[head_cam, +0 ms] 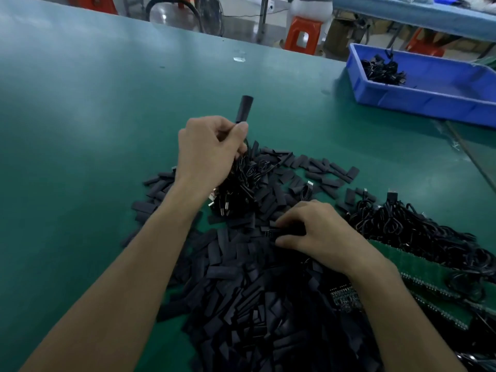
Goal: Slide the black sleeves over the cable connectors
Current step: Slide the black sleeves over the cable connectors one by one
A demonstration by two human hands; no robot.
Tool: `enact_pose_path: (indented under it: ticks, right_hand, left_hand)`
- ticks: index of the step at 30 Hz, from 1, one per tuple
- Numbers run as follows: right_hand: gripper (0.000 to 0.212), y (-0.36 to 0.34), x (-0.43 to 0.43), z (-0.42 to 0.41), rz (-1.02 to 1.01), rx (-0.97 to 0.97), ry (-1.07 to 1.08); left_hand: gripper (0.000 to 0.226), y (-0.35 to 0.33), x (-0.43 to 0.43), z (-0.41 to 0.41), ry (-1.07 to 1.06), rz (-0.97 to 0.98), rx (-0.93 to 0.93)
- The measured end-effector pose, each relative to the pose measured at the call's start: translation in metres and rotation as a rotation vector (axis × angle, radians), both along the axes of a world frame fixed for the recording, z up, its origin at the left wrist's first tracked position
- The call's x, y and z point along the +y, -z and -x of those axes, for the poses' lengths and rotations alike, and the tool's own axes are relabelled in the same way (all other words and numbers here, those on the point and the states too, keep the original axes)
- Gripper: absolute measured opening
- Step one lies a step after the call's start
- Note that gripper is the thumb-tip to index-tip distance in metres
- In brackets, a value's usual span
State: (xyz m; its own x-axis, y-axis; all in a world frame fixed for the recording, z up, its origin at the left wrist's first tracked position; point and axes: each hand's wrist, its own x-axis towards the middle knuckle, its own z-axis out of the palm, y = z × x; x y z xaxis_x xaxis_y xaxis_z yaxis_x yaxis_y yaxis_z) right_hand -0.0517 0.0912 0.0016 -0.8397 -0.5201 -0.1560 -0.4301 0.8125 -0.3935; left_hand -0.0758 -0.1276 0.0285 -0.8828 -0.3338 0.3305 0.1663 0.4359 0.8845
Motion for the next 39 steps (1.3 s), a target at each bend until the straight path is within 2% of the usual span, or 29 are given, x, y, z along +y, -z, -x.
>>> enact_pose_path:
  ticks: [3,6,9,11,15,17,22,24,26,29,31,34,37,39]
  right_hand:
    - [0.019,-0.001,-0.007,-0.002,-0.125,0.073,-0.049]
    - [0.005,0.001,-0.003,-0.003,-0.059,0.102,-0.032]
    - [0.003,0.002,0.002,-0.004,0.163,0.163,0.063]
    - [0.002,0.002,0.004,-0.004,0.362,0.232,0.189]
    - [0.003,-0.002,0.003,-0.001,0.630,0.429,0.391]
    - [0.005,-0.007,0.002,0.001,0.745,0.495,0.441]
    - [0.019,-0.039,-0.010,0.000,1.150,0.518,0.412]
    - [0.017,-0.049,-0.016,-0.001,1.301,0.382,0.375]
    - [0.013,-0.051,-0.022,-0.003,1.388,0.196,0.363]
    - [0.012,-0.045,-0.026,-0.005,1.355,0.105,0.328]
    - [0.010,-0.040,-0.027,-0.005,1.314,0.099,0.306]
    - [0.010,-0.033,-0.023,0.001,1.199,0.062,0.368]
    - [0.007,-0.019,-0.012,0.007,0.913,-0.004,0.455]
    - [0.008,-0.008,-0.006,0.010,0.643,0.008,0.449]
  left_hand:
    - [0.024,-0.003,-0.009,0.030,-0.090,0.161,-0.101]
    - [0.026,0.001,-0.015,0.051,-0.184,0.286,-0.218]
    - [0.023,0.008,-0.016,0.059,-0.255,0.408,-0.352]
    - [0.020,0.012,-0.018,0.065,-0.254,0.403,-0.412]
    - [0.047,0.018,-0.022,0.071,-0.251,0.379,-0.480]
    - [0.057,0.018,-0.022,0.069,-0.267,0.363,-0.434]
    - [0.033,0.010,-0.006,0.040,-0.228,0.405,-0.044]
    - [0.040,0.008,0.008,0.020,-0.039,0.357,0.076]
    - [0.043,0.005,0.024,-0.003,0.229,0.225,0.128]
    - [0.037,0.006,0.039,-0.025,0.538,0.035,0.009]
    - [0.033,0.007,0.042,-0.032,0.604,-0.039,-0.051]
    - [0.015,0.010,0.036,-0.036,0.612,-0.107,-0.067]
    - [0.027,0.014,0.026,-0.034,0.529,-0.065,-0.151]
    - [0.030,0.018,0.018,-0.030,0.460,-0.019,-0.203]
